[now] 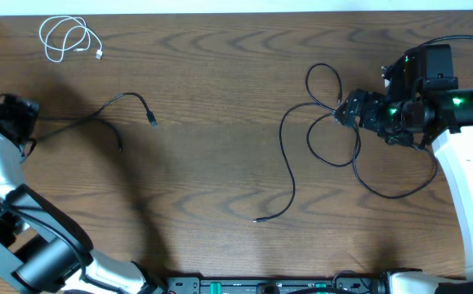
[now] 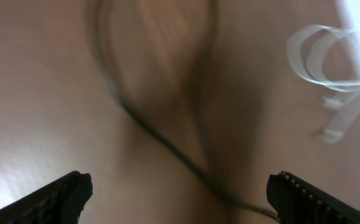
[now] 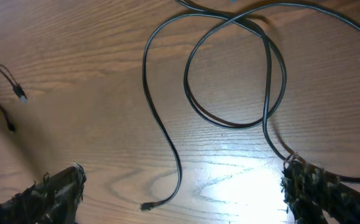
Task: Untangle cables
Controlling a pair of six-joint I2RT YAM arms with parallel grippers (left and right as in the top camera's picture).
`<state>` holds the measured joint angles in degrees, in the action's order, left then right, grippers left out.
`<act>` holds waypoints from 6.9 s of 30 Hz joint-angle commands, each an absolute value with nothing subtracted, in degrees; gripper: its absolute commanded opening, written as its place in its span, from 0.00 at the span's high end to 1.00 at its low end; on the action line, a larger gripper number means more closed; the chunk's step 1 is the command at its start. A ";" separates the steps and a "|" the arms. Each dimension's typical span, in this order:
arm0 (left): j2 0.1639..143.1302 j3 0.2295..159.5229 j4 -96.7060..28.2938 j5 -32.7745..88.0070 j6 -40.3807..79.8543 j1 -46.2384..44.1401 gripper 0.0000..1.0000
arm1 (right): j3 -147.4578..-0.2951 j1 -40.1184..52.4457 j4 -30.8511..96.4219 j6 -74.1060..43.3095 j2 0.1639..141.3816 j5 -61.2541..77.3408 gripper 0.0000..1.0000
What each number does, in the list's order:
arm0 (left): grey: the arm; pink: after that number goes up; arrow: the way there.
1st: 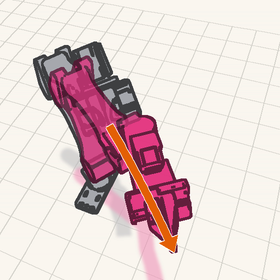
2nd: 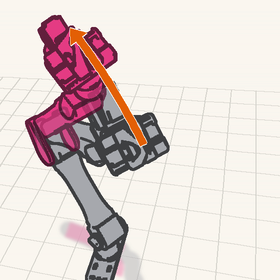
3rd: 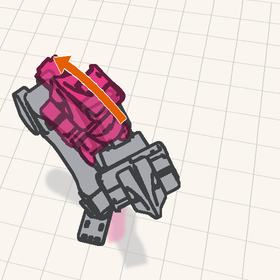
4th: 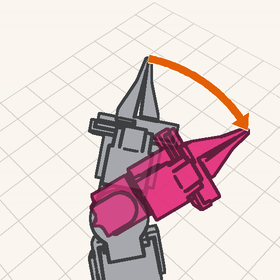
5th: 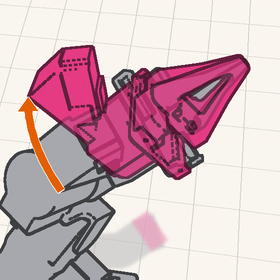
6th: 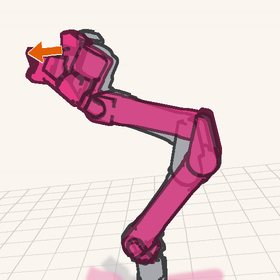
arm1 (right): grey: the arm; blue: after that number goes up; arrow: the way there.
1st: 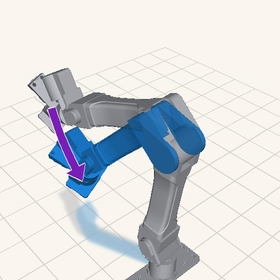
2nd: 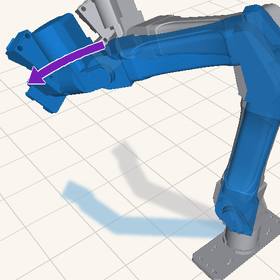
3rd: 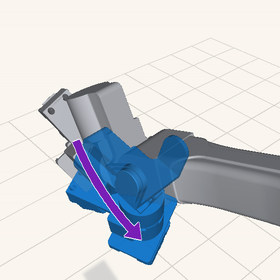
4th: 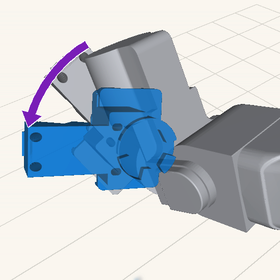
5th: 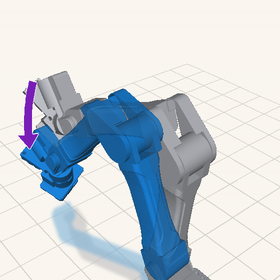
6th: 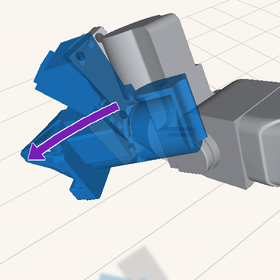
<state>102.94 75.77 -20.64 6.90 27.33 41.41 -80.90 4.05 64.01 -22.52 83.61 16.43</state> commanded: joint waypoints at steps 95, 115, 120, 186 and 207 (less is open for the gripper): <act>124.05 77.03 -2.11 6.92 21.52 45.43 0.92 | -80.53 4.60 65.63 -25.69 83.74 15.99 0.01; 114.87 82.37 -15.66 18.70 22.59 45.52 0.03 | -80.53 4.60 65.36 -25.65 85.17 15.97 0.01; 114.89 82.37 -26.76 33.45 23.31 45.25 0.02 | -80.53 4.62 64.71 -25.65 87.15 15.97 0.01; 111.28 76.25 -39.29 -6.87 19.51 21.63 0.18 | -80.53 6.11 60.62 -23.05 93.01 18.48 0.01; 112.79 76.14 -37.21 -6.90 19.49 23.55 0.23 | -80.53 6.11 60.90 -25.34 93.01 13.21 0.01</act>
